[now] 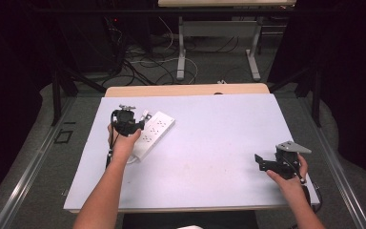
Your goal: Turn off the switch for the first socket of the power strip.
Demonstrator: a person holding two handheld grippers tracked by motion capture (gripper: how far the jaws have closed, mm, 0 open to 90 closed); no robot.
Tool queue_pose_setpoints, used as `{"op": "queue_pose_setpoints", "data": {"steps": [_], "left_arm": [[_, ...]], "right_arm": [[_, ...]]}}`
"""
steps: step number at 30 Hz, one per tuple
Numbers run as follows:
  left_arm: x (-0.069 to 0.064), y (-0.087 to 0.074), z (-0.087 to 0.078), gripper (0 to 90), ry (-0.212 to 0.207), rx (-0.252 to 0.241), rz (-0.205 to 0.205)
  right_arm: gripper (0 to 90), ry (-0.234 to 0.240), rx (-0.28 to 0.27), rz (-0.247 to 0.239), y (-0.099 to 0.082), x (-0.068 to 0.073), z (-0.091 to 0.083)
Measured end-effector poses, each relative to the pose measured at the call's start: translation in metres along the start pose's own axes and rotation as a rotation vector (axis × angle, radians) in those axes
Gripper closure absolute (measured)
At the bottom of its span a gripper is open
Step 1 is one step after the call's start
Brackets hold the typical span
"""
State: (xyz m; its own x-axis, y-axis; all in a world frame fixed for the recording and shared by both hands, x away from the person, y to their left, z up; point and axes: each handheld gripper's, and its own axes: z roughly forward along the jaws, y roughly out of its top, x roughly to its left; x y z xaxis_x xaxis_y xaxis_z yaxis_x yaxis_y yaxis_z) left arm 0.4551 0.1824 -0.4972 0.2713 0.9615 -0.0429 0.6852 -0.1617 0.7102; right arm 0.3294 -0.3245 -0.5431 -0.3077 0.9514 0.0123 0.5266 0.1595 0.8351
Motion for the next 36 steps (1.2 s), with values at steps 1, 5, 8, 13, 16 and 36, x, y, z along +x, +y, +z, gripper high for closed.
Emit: {"op": "queue_pose_setpoints", "data": {"steps": [1, 5, 8, 13, 16, 36], "left_arm": [[0.000, 0.000, 0.001, 61.1, -0.003, 0.004, -0.001], [0.001, 0.001, 0.003, 64.6, -0.006, 0.009, -0.021], [0.002, 0.000, 0.005, 68.1, -0.012, 0.017, -0.040], [0.005, 0.000, 0.009, 74.6, -0.019, 0.040, -0.051], [0.007, 0.000, 0.011, 78.6, -0.027, 0.056, -0.057], [0.005, -0.004, 0.022, 90.0, -0.032, 0.112, -0.076]], "right_arm": [[7.2, 0.000, 0.000, -0.001, 0.000, 0.000, 0.000], [7.2, 0.002, -0.002, 0.000, 0.000, 0.000, 0.001], [7.2, 0.002, 0.003, 0.003, 0.000, 0.001, 0.001], [7.2, 0.007, 0.005, 0.012, 0.000, 0.001, 0.001], [7.2, 0.011, 0.002, 0.013, 0.000, 0.001, 0.001], [7.2, 0.011, 0.004, 0.013, 0.000, 0.001, 0.001]]}}
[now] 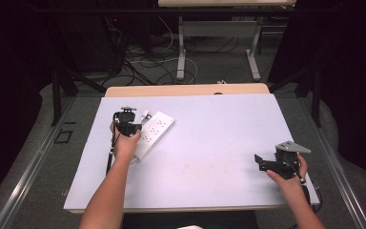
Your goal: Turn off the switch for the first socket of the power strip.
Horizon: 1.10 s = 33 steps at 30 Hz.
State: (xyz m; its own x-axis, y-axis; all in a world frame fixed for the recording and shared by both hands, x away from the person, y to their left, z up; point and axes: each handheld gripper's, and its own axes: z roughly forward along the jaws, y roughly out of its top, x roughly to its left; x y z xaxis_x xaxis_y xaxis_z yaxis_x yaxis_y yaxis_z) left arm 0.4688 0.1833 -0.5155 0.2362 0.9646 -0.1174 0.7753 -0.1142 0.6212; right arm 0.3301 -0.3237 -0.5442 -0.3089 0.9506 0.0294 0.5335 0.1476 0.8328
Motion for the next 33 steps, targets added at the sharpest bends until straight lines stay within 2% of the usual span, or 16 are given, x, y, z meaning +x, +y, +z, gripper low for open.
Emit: {"op": "queue_pose_setpoints", "data": {"steps": [21, 33], "left_arm": [[0.0010, -0.0008, 0.0058, 90.0, -0.003, 0.046, 0.000], [0.0002, -0.0010, 0.0062, 90.0, 0.006, 0.046, -0.003]], "right_arm": [[7.2, 0.001, -0.002, -0.004, 0.0001, -0.0009, -0.0001], [7.2, 0.001, -0.004, -0.009, 0.0002, -0.0006, -0.0001]]}}
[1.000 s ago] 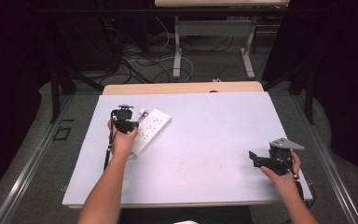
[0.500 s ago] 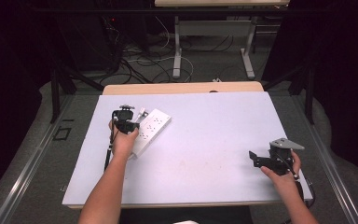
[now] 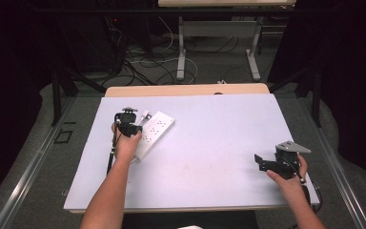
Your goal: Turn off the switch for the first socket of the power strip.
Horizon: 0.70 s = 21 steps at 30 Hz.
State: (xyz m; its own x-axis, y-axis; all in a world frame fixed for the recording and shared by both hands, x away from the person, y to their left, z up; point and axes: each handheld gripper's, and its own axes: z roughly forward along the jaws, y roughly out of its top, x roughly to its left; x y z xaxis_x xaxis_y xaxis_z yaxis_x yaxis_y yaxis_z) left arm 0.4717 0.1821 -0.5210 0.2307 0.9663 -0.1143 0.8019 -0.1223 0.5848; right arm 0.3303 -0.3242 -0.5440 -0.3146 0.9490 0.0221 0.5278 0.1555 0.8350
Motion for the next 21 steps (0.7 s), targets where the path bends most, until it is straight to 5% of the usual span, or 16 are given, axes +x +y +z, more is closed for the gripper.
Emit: {"op": "queue_pose_setpoints", "data": {"steps": [21], "left_arm": [[-0.0012, -0.0017, 0.0018, 90.0, 0.004, 0.007, 0.024]], "right_arm": [[7.2, 0.000, -0.002, -0.004, 0.0002, 0.0000, -0.0004]]}}
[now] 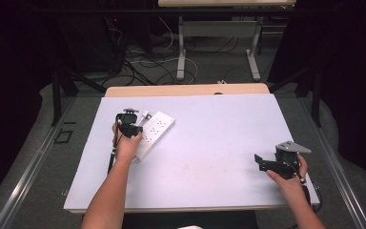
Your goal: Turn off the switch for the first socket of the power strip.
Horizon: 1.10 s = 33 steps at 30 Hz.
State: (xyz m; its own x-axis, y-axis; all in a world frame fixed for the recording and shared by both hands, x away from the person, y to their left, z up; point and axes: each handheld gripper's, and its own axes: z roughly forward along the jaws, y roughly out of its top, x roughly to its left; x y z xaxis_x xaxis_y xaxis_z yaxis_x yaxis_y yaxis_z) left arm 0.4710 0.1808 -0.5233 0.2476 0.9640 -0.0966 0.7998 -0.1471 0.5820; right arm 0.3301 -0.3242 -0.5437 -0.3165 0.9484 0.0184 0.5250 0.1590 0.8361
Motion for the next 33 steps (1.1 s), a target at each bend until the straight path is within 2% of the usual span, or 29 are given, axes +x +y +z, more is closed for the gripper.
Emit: {"op": "queue_pose_setpoints", "data": {"steps": [12, 15, 16, 20, 31, 33], "left_arm": [[0.0012, 0.0002, 0.0002, 90.0, -0.004, -0.005, -0.016], [0.0016, 0.0004, -0.0005, 90.0, -0.009, 0.003, -0.020], [0.0019, 0.0003, 0.0002, 90.0, -0.004, -0.007, -0.025], [0.0026, 0.0001, 0.0001, 90.0, -0.006, -0.008, -0.035], [0.0036, 0.0005, -0.0037, 89.3, -0.013, 0.002, -0.022], [0.0036, 0.0009, -0.0050, 88.9, -0.010, -0.002, -0.009]], "right_arm": [[7.2, -0.002, -0.003, -0.006, 0.0001, -0.0011, 0.0000], [7.2, -0.005, -0.003, 0.005, 0.0000, 0.0001, 0.0008], [7.2, -0.005, -0.004, 0.012, -0.0001, 0.0006, 0.0008], [7.2, 0.000, -0.001, 0.008, 0.0002, -0.0002, 0.0004], [7.2, 0.003, 0.003, 0.012, -0.0001, 0.0002, 0.0005], [7.2, 0.003, 0.003, 0.013, 0.0000, 0.0003, 0.0005]]}}
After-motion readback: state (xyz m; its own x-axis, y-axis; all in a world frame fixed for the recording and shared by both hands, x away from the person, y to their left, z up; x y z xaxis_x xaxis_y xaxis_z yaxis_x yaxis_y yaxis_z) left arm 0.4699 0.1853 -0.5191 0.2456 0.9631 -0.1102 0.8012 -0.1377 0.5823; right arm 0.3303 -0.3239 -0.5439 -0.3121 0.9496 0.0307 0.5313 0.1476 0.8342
